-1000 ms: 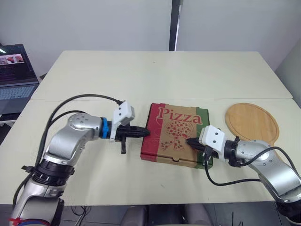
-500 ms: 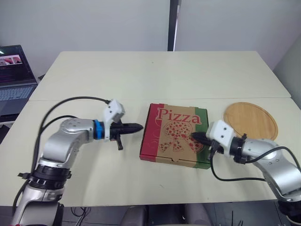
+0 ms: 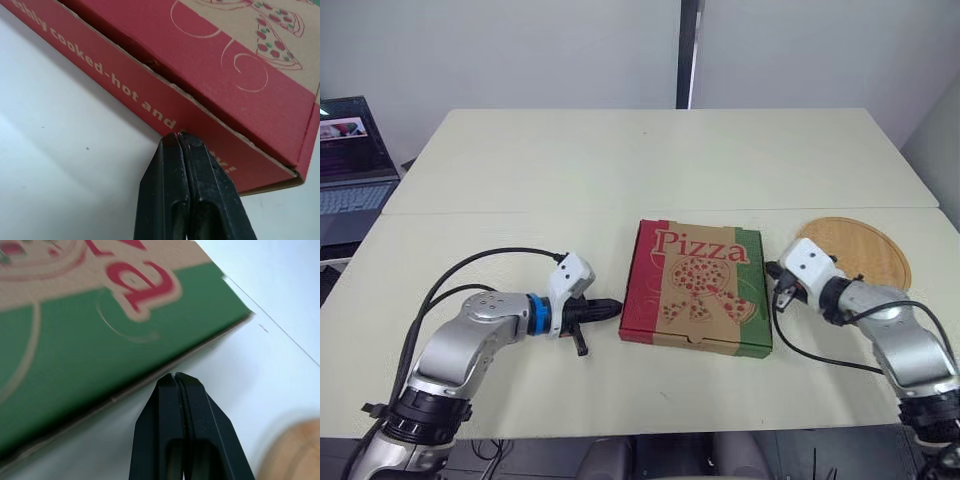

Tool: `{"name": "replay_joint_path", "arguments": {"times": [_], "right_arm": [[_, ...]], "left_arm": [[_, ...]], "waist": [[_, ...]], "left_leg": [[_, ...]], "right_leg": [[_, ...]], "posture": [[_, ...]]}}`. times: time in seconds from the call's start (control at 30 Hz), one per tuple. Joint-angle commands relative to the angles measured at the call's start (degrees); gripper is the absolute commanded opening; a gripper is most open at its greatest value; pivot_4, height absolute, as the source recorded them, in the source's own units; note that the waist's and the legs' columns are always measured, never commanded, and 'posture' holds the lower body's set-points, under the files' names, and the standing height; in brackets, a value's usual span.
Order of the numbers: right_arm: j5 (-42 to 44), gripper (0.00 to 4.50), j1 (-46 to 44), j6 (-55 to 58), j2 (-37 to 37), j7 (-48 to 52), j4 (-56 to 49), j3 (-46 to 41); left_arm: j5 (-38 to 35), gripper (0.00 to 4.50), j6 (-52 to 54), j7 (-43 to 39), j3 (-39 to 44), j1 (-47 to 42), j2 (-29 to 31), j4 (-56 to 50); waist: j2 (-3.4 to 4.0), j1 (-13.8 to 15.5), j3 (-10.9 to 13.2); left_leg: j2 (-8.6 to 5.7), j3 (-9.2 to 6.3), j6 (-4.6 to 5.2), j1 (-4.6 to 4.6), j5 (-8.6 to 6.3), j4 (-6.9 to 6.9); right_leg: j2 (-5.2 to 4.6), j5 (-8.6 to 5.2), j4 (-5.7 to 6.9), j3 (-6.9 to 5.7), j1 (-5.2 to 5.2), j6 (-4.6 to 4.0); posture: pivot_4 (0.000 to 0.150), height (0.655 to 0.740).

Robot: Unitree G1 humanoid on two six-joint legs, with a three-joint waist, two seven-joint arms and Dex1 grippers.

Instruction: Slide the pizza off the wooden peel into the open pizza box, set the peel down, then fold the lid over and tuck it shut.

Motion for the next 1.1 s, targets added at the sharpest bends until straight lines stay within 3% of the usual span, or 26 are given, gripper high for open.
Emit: {"name": "replay_joint_path", "arguments": {"times": [0.03, 0.37, 0.67, 0.87, 1.1], "right_arm": [[-0.34, 0.05, -2.30, -2.49, 0.51, 1.19, 0.26, 0.70], [-0.60, 0.05, -2.04, -3.47, -0.60, 1.68, 0.80, -2.09], [6.78, 0.05, 12.16, -9.70, -5.72, 5.15, -2.56, -22.68], [7.87, 0.05, 15.17, -18.27, -9.82, 6.04, 14.38, -34.99], [5.88, 0.05, 12.26, -24.91, -14.41, 5.54, 33.78, -35.51]], "left_arm": [[-0.74, 0.00, -0.18, -0.45, -0.72, -0.62, -0.42, -1.94], [-0.55, 0.00, -1.32, 0.18, 1.67, 1.01, 0.78, -1.90], [1.55, 0.00, -9.14, 3.17, 18.81, 12.64, 6.67, 1.51], [5.48, 0.00, -18.10, 10.56, 28.91, 22.53, 3.75, 4.35], [5.90, 0.00, -20.42, 13.92, 31.49, 24.48, 1.51, 7.28]], "waist": [[0.00, 0.00, 0.00], [0.00, 0.00, 0.00], [0.03, 0.20, 0.00], [0.03, 0.14, 0.01], [0.07, 0.12, -0.01]], "left_leg": [[-0.02, 0.01, 0.00, 0.00, 0.00, 0.00], [-0.01, 0.00, 0.00, 0.00, 0.00, 0.00], [0.00, 0.00, 0.03, -0.06, -0.03, -0.09], [0.01, 0.18, 0.24, 0.12, -0.14, -0.08], [0.08, 0.33, 0.31, 0.33, -0.18, -0.10]], "right_leg": [[-0.01, 0.00, -0.02, 0.02, 0.00, 0.00], [-0.01, 0.01, -0.02, 0.01, -0.01, 0.00], [-0.01, 0.00, -0.10, 0.00, -0.06, 0.00], [-0.02, 0.00, -0.13, 0.10, 0.11, 0.00], [-0.02, -0.01, -0.12, 0.12, 0.28, -0.01]], "posture": [[0.150, 0.7400], [0.150, 0.7400], [0.150, 0.7400], [0.150, 0.7400], [0.150, 0.7400]]}}
